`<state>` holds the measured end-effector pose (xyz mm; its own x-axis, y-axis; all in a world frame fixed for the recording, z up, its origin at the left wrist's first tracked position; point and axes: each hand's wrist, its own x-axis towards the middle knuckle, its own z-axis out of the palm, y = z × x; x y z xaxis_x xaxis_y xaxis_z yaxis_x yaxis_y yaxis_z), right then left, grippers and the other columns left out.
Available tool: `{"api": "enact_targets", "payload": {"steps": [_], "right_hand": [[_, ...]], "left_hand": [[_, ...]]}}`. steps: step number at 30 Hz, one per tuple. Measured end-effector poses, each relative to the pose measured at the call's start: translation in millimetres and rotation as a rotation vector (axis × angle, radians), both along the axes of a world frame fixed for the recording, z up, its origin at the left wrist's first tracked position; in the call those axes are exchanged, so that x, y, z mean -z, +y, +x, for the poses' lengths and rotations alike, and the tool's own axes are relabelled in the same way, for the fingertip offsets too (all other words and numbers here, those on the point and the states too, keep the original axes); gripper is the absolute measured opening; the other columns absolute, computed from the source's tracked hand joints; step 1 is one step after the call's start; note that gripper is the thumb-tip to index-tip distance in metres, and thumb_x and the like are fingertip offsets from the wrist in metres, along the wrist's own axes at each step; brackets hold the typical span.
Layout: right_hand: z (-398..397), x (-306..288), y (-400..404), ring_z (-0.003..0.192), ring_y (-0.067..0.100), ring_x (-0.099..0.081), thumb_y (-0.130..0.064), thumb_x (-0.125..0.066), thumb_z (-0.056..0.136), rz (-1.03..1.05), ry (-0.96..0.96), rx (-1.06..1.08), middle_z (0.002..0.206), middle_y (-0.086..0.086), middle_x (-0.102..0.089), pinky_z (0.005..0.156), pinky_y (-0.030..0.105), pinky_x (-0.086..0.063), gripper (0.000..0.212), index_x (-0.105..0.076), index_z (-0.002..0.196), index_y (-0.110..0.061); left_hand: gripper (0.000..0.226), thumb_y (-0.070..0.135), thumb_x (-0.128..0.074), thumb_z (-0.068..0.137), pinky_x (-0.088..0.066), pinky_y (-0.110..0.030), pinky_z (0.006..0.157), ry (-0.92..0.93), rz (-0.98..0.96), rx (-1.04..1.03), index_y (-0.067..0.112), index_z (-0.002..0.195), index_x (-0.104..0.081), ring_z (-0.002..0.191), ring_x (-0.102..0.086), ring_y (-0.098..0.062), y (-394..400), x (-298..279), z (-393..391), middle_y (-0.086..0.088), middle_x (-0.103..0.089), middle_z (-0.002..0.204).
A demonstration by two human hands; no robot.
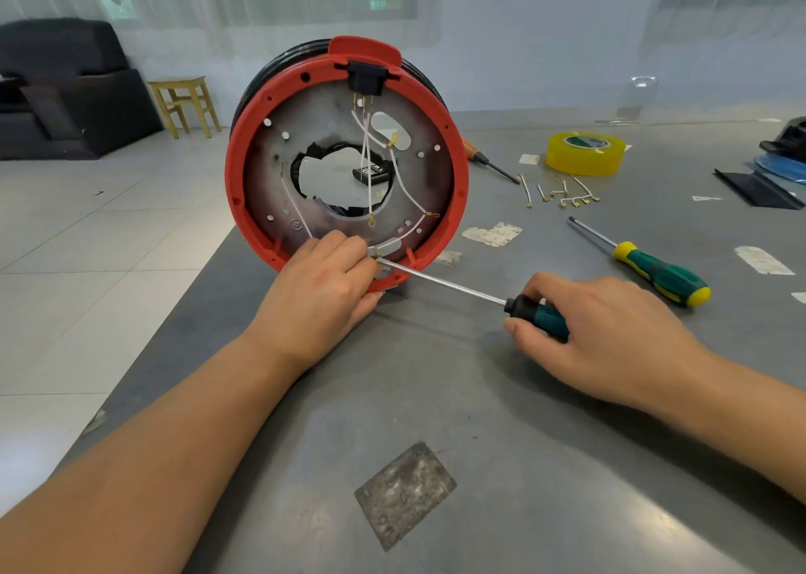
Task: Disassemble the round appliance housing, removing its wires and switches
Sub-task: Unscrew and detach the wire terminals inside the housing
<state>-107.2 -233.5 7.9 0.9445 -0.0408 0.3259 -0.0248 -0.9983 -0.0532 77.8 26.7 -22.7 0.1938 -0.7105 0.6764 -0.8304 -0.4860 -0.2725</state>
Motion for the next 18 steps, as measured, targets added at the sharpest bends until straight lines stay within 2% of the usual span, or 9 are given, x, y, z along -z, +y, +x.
{"api": "enact_targets", "payload": {"steps": [2, 5, 9, 11, 13, 16, 18], "right_hand": [[5.8, 2.0, -12.2, 0.052, 0.006, -0.041, -0.077, -0.029, 0.081, -0.007, -0.011, -0.023, 0.056, -0.018, -0.042, 0.046, 0.029, -0.036, 0.048, -0.05, 0.096, -0.037], [9.7, 3.2, -27.7, 0.058, 0.011, -0.055, -0.077, -0.039, 0.085, 0.04, -0.025, -0.048, 0.062, -0.014, -0.054, 0.053, 0.038, -0.052, 0.046, -0.052, 0.096, -0.034], [14.3, 10.8, -23.7, 0.058, 0.019, -0.055, -0.063, -0.055, 0.086, 0.207, -0.154, -0.054, 0.061, -0.005, -0.056, 0.054, 0.044, -0.05, 0.035, -0.053, 0.087, -0.027], [18.9, 15.5, -13.2, 0.059, 0.013, -0.053, -0.061, -0.059, 0.086, 0.369, -0.195, -0.049, 0.063, -0.005, -0.056, 0.055, 0.038, -0.047, 0.031, -0.052, 0.084, -0.03], [25.6, 17.1, -0.7, 0.061, 0.01, -0.056, -0.059, -0.061, 0.09, 0.542, -0.223, -0.037, 0.065, -0.008, -0.06, 0.055, 0.025, -0.044, 0.027, -0.05, 0.082, -0.035], [42.2, 18.8, 18.6, 0.056, 0.013, -0.065, -0.05, -0.066, 0.093, 0.838, -0.26, -0.026, 0.071, -0.005, -0.07, 0.058, 0.029, -0.054, 0.026, -0.053, 0.087, -0.028], [56.6, 19.6, 28.3, 0.061, 0.017, -0.072, -0.047, -0.073, 0.09, 1.076, -0.284, 0.0, 0.086, 0.001, -0.074, 0.063, 0.034, -0.058, 0.03, -0.057, 0.097, -0.023]], "left_hand": [[0.023, 0.017, -0.083, 0.086, -0.05, -0.049, 0.063, 0.015, 0.0, -0.011, 0.002, 0.084, -0.066, 0.078, -0.056, -0.036, 0.9, -1.6, -2.0, -0.013, -0.057, 0.085], [0.026, 0.016, -0.087, 0.082, -0.051, -0.05, 0.061, 0.033, -0.001, -0.024, -0.001, 0.084, -0.067, 0.076, -0.058, -0.038, 2.3, -3.9, -4.4, -0.015, -0.059, 0.084], [0.028, 0.016, -0.088, 0.082, -0.052, -0.051, 0.061, 0.039, -0.001, -0.034, 0.0, 0.081, -0.064, 0.075, -0.058, -0.038, 2.4, -5.8, -5.8, -0.016, -0.058, 0.083], [0.028, 0.016, -0.086, 0.084, -0.051, -0.051, 0.061, 0.03, -0.007, -0.032, 0.001, 0.08, -0.063, 0.076, -0.057, -0.037, 2.2, -5.5, -5.4, -0.016, -0.057, 0.083], [0.026, 0.017, -0.084, 0.085, -0.05, -0.05, 0.061, 0.021, -0.01, -0.028, 0.001, 0.081, -0.063, 0.077, -0.057, -0.037, 1.5, -4.6, -4.6, -0.015, -0.057, 0.084], [0.024, 0.018, -0.083, 0.086, -0.049, -0.049, 0.061, 0.012, -0.025, -0.012, 0.002, 0.083, -0.064, 0.078, -0.057, -0.036, 0.7, -2.5, -3.2, -0.014, -0.057, 0.084], [0.024, 0.018, -0.081, 0.087, -0.049, -0.049, 0.061, 0.015, -0.038, 0.003, 0.002, 0.083, -0.064, 0.078, -0.056, -0.036, -0.3, -1.3, -2.6, -0.014, -0.056, 0.085]]}}
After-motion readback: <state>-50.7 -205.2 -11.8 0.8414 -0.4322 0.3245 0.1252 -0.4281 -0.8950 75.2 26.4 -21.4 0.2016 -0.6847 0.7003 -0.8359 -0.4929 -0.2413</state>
